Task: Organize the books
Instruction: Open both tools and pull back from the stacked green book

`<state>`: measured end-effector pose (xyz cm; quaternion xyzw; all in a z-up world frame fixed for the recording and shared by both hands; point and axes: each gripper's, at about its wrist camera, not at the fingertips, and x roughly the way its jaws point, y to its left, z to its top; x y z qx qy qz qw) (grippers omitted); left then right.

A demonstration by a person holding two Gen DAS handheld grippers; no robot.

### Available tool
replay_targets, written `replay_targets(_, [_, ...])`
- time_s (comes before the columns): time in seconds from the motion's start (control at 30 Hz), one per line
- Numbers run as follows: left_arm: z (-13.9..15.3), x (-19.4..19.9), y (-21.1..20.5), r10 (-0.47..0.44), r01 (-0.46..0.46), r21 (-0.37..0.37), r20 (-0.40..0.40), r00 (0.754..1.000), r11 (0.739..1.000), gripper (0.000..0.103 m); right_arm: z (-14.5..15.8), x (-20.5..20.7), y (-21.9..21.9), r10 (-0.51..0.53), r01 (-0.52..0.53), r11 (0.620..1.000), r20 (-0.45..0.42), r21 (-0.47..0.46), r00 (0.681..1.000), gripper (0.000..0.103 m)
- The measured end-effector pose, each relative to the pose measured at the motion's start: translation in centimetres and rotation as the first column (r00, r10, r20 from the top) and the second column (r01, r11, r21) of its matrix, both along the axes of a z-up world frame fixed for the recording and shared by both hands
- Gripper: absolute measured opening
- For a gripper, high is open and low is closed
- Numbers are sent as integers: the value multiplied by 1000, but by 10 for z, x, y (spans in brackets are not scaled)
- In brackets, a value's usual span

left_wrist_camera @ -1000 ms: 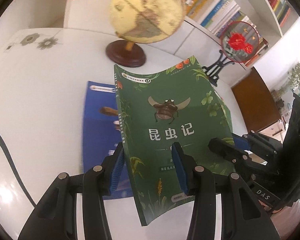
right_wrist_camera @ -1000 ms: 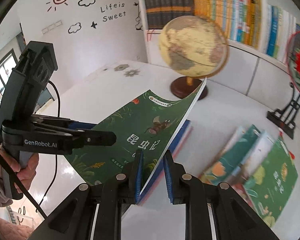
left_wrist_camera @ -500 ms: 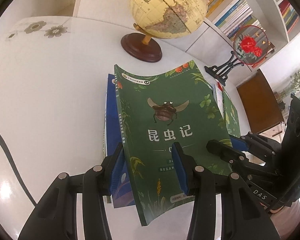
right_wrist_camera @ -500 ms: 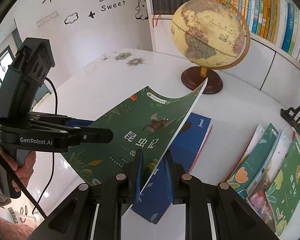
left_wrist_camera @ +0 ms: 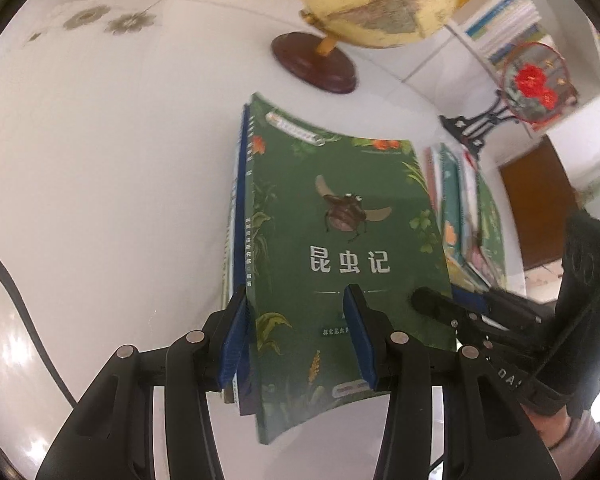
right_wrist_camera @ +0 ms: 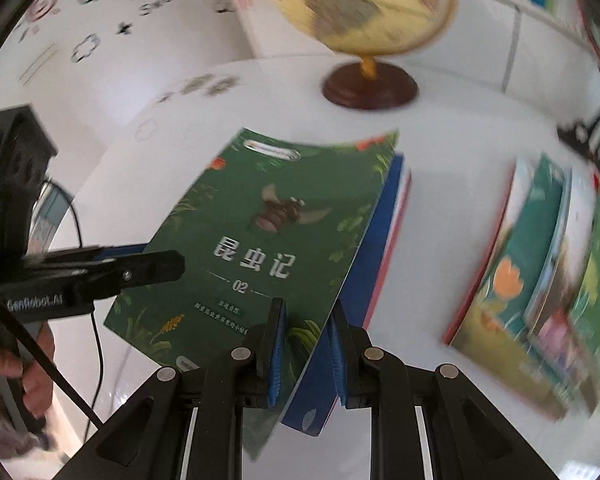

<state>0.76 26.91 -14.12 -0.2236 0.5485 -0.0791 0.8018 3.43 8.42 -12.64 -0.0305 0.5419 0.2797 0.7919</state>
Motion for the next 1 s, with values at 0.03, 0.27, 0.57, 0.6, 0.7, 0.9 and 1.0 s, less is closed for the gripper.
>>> replay_targets(0.03, [-2, 0, 1, 9, -9, -7, -7, 1000, 1000, 45, -4, 1, -1, -16, 16, 1000, -23, 11, 1000, 20])
replay_targets(0.27, [-7, 4, 5, 40, -40, 2, -22, 999, 999, 51, -21, 9, -6, -89, 91, 996, -71, 23, 994, 23])
replay_targets(0.57, [-6, 1, 25, 122, -120, 44, -44, 992, 992, 65, -19, 11, -13, -139, 138, 990, -37, -36, 990, 57])
replay_targets(0.6, [-4, 0, 27, 133, -131, 54, -36, 990, 990, 66, -18, 11, -17, -144, 143, 989, -35, -32, 989, 57])
replay_targets(0.7, [2, -2, 32, 159, -156, 77, -28, 987, 985, 68, -20, 12, -34, -171, 170, 985, -61, -23, 983, 57])
replay_targets(0.9, [17, -6, 29, 200, -195, 160, -18, 980, 968, 72, -17, 6, -77, -253, 258, 966, -114, 30, 961, 58])
replay_targets(1.0, [39, -3, 12, 174, -178, 203, 38, 984, 963, 72, -2, 0, -93, -263, 267, 963, -81, 48, 962, 57])
